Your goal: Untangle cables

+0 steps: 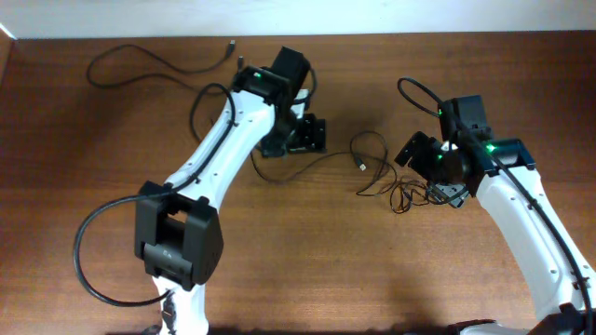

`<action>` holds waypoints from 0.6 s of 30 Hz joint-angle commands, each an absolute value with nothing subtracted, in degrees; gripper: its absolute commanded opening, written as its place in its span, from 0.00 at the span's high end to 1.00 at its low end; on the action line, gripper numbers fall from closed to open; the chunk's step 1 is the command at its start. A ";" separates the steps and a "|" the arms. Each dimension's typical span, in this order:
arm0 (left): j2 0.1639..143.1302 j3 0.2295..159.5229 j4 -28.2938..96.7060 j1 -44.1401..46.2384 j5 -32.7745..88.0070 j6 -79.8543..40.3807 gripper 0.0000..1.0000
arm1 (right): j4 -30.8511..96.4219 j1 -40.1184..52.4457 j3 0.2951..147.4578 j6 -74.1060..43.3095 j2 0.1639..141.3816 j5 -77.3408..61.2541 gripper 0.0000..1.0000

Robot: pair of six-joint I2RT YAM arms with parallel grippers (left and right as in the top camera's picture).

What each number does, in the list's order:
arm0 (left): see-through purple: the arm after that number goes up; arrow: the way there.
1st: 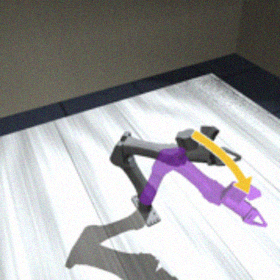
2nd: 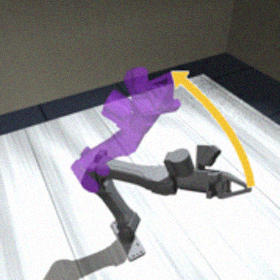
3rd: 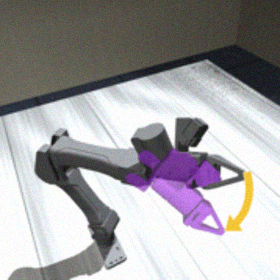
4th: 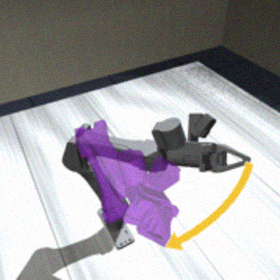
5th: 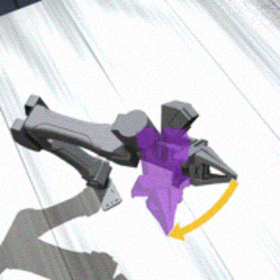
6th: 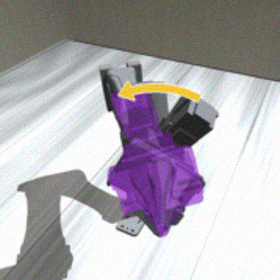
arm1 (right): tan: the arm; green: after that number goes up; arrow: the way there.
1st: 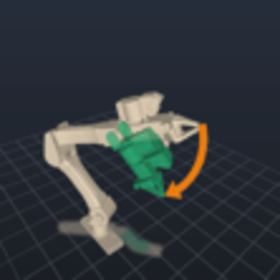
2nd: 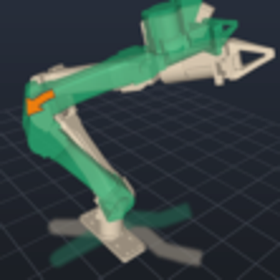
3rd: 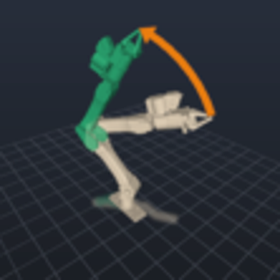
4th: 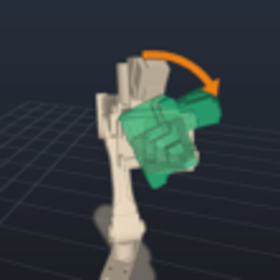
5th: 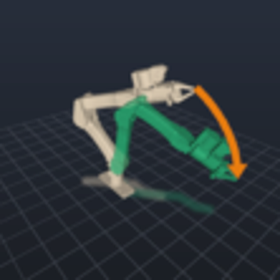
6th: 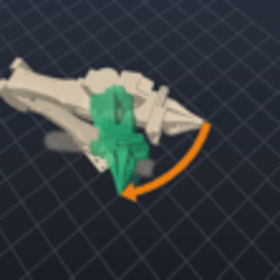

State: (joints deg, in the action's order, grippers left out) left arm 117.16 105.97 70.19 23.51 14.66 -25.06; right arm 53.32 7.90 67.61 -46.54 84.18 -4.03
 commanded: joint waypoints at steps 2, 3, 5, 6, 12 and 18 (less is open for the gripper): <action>117.38 106.02 75.16 22.15 14.57 -37.36 0.11 | 53.10 7.86 67.81 -47.05 84.40 -4.56 0.02; 117.38 106.00 75.07 22.74 13.93 -37.36 0.11 | 52.75 7.86 67.81 -47.05 84.40 -4.56 0.02; 117.43 106.00 74.81 23.29 13.61 -37.39 0.13 | 52.14 7.86 67.81 -47.03 84.40 -4.54 0.02; 117.43 106.00 74.35 23.59 13.63 -38.76 0.14 | 51.53 7.84 67.81 -47.03 84.40 -4.49 0.02; 117.43 105.78 72.51 25.63 12.19 -41.25 0.16 | 50.74 8.21 67.61 -47.00 84.40 -5.93 0.02; 117.43 100.38 65.58 29.23 10.17 -51.42 0.29 | 50.72 8.40 67.59 -47.00 84.40 -5.82 0.02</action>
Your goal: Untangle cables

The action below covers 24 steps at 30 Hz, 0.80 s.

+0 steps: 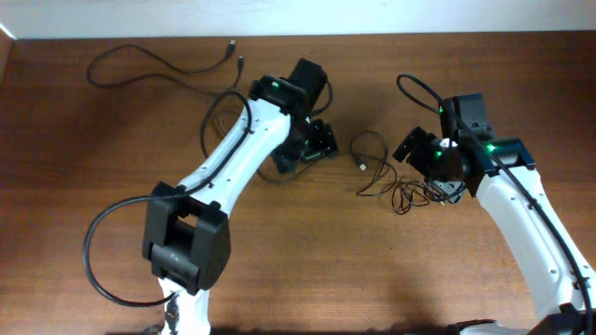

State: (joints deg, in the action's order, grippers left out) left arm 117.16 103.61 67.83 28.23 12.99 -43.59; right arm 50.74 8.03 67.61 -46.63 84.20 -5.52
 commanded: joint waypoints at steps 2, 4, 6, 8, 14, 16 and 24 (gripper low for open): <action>117.43 98.59 62.81 29.54 6.98 -58.72 0.29 | 50.72 8.40 67.61 -47.00 84.40 -5.85 0.02; 117.43 96.68 57.10 29.54 6.13 -65.25 0.28 | 50.72 8.40 67.61 -47.00 84.40 -5.82 0.02; 117.43 96.01 55.96 29.65 6.17 -72.18 0.25 | 50.74 8.40 67.61 -47.00 84.40 -5.82 0.02; 117.43 95.59 55.92 30.35 6.15 -81.52 0.18 | 50.59 8.40 67.59 -47.00 84.40 -5.82 0.02; 118.89 95.59 48.77 34.61 5.67 -89.38 0.14 | 50.59 8.40 67.61 -47.00 84.40 -5.85 0.02; 120.88 95.59 48.03 35.53 3.75 -93.80 0.17 | 51.20 8.40 67.59 -47.00 84.40 -5.85 0.02; 125.03 95.59 47.11 35.31 -5.93 -96.82 0.22 | 52.29 8.40 67.57 -46.98 84.40 -5.82 0.02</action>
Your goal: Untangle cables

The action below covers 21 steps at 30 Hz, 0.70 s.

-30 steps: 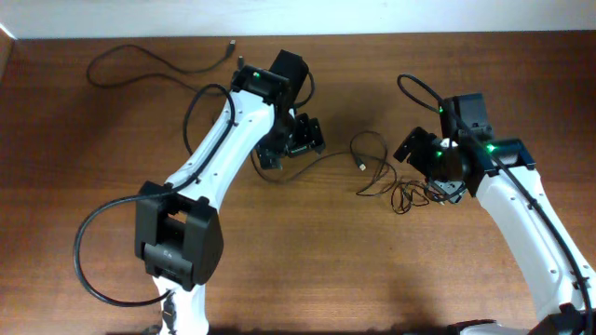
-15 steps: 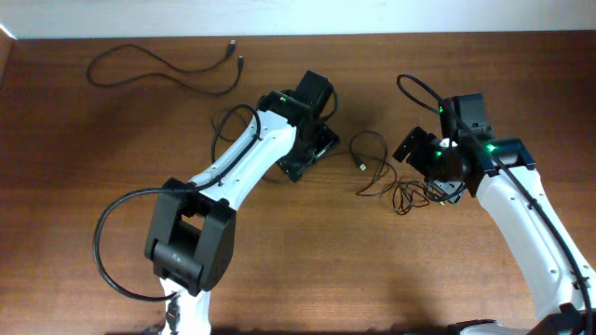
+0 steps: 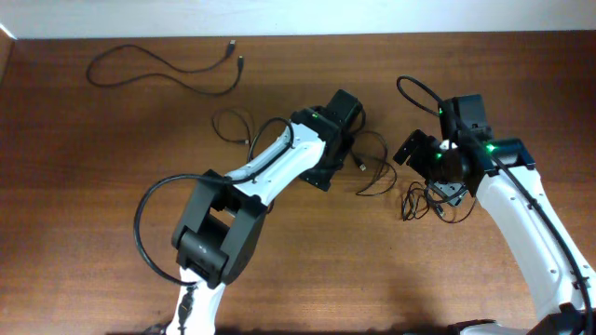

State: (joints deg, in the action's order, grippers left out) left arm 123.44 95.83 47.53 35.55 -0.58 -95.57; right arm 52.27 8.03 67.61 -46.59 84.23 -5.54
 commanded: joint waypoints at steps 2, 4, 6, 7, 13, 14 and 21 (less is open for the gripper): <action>125.14 95.59 46.92 35.31 -6.11 -96.82 0.29 | 52.29 8.40 67.57 -47.00 84.40 -5.82 0.02; 125.14 95.59 46.96 35.31 -6.11 -96.79 0.32 | 52.29 8.40 67.57 -46.98 84.40 -5.82 0.02; 125.16 95.59 46.98 35.31 -7.29 -96.75 0.37 | 52.51 8.40 67.57 -47.00 84.40 -5.82 0.01; 125.16 95.59 46.96 35.31 -8.03 -95.77 0.40 | 52.62 8.40 67.55 -46.98 84.40 -5.82 0.01; 124.99 96.92 45.63 35.03 -8.23 -73.47 0.81 | 52.95 8.40 67.55 -47.00 84.40 -5.82 0.02; 124.75 97.08 45.65 35.05 -8.21 -72.38 0.89 | 52.99 8.40 67.55 -46.98 84.40 -5.85 0.01; 116.16 100.57 45.43 35.05 -8.58 -58.39 1.00 | 53.17 8.40 67.55 -47.00 84.40 -5.85 0.01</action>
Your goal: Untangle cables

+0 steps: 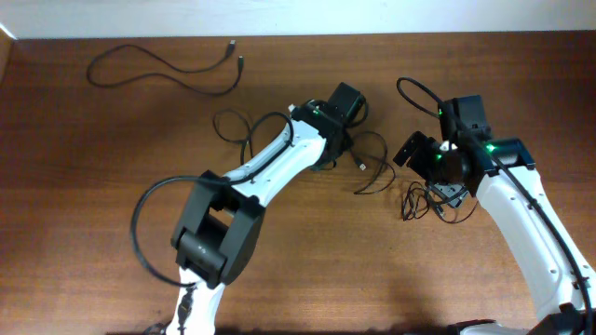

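A thin black cable (pixel 377 154) loops across the table's middle, its small plug end (pixel 361 167) lying free. It runs right into a tangled bundle (pixel 419 207) of dark and orange strands. My right gripper (pixel 445 195) is pressed down into the bundle's right side and looks shut on its strands. My left gripper (pixel 326 160) points down just left of the loop. Its fingers are hidden under the wrist, so their state is unclear.
A separate long black cable (pixel 158 63) lies stretched out at the far left of the table, apart from the tangle. A black wire loop (pixel 244 126) lies beside the left forearm. The table's far edge meets a white wall.
My left wrist has drawn back a little toward the far side, still beside the loose loop. The wire loop by the forearm has spread wider. The right arm and bundle have not moved.
My left gripper stood well left of the tangle, with a strand trailing across the table toward the plug. It then stood further right, and later beside the loop, the trailing strand gone from view. The bundle under my still right gripper shifted slightly toward the near side.
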`<action>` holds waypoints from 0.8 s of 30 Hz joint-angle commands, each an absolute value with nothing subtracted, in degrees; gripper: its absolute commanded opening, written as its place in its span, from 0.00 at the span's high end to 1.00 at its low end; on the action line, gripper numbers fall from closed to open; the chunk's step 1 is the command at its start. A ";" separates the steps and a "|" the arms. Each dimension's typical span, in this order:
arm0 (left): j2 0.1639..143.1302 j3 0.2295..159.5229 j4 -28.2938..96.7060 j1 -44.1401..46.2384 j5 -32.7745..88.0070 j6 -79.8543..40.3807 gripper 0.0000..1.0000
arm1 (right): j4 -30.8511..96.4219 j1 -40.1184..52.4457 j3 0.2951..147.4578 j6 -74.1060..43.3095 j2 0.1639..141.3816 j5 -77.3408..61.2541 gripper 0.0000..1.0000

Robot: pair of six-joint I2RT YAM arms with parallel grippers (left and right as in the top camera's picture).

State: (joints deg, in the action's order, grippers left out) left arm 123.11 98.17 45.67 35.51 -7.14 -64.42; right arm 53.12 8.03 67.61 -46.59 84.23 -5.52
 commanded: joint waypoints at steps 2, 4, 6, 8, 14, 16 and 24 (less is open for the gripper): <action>114.85 100.57 45.04 35.05 -8.67 -58.39 1.00 | 53.21 8.40 67.55 -47.00 84.40 -5.85 0.01; 115.57 100.55 45.04 35.05 -10.61 -58.15 0.52 | 53.17 8.73 67.55 -47.00 84.40 -5.82 0.01; 117.10 100.55 44.03 35.05 -15.51 -45.95 0.34 | 53.19 9.34 67.55 -46.98 84.40 -5.80 0.01; 119.68 100.55 42.92 35.03 -19.64 -11.62 0.12 | 53.15 10.24 67.55 -46.98 84.40 -5.58 0.01; 124.66 100.53 47.05 34.44 -11.84 21.61 0.22 | 51.68 10.55 67.55 -46.98 84.40 -5.39 0.01; 125.62 100.53 47.05 33.89 -10.70 23.11 0.22 | 51.70 10.55 67.55 -46.98 84.40 -5.39 0.01; 127.09 100.44 49.34 31.29 1.08 29.45 0.39 | 51.64 10.55 67.55 -46.98 84.40 -5.39 0.01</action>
State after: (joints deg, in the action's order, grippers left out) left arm 125.27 100.29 49.12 31.81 -1.87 27.79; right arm 51.83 10.20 67.61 -46.59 84.23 -5.52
